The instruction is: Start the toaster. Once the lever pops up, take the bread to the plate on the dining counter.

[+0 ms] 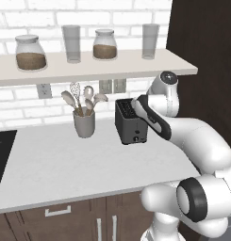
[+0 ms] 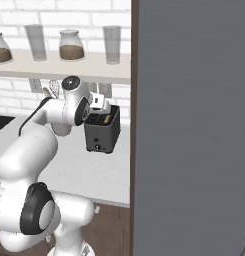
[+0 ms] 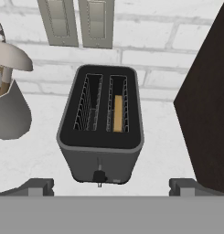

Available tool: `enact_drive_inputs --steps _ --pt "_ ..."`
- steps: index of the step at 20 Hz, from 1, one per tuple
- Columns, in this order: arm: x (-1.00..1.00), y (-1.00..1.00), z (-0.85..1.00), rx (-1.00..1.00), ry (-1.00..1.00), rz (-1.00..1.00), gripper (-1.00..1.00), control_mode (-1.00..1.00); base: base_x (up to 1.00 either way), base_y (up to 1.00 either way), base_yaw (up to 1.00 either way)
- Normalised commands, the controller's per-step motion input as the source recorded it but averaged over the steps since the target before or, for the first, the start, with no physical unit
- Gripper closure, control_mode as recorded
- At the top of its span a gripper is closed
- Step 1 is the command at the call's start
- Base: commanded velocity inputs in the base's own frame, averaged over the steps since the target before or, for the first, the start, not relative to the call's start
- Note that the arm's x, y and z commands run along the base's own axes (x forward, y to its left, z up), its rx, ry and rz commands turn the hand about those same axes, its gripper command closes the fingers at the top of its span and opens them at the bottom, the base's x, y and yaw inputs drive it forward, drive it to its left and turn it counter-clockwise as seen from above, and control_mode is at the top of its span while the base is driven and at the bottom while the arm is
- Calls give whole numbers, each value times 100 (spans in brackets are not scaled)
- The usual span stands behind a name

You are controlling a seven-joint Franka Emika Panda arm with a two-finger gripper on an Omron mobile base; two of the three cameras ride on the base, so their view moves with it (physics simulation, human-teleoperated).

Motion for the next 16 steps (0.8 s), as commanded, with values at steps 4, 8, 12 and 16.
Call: enact_drive_inputs --steps 4,8,12,16 --pt "0 0 0 0 0 0 -100 -100 0 0 0" --pt "0 0 0 0 0 0 -100 -100 0 0 0" --pt "0 0 0 0 0 0 -100 -100 0 0 0" --pt "0 0 0 0 0 0 -100 -100 0 0 0"
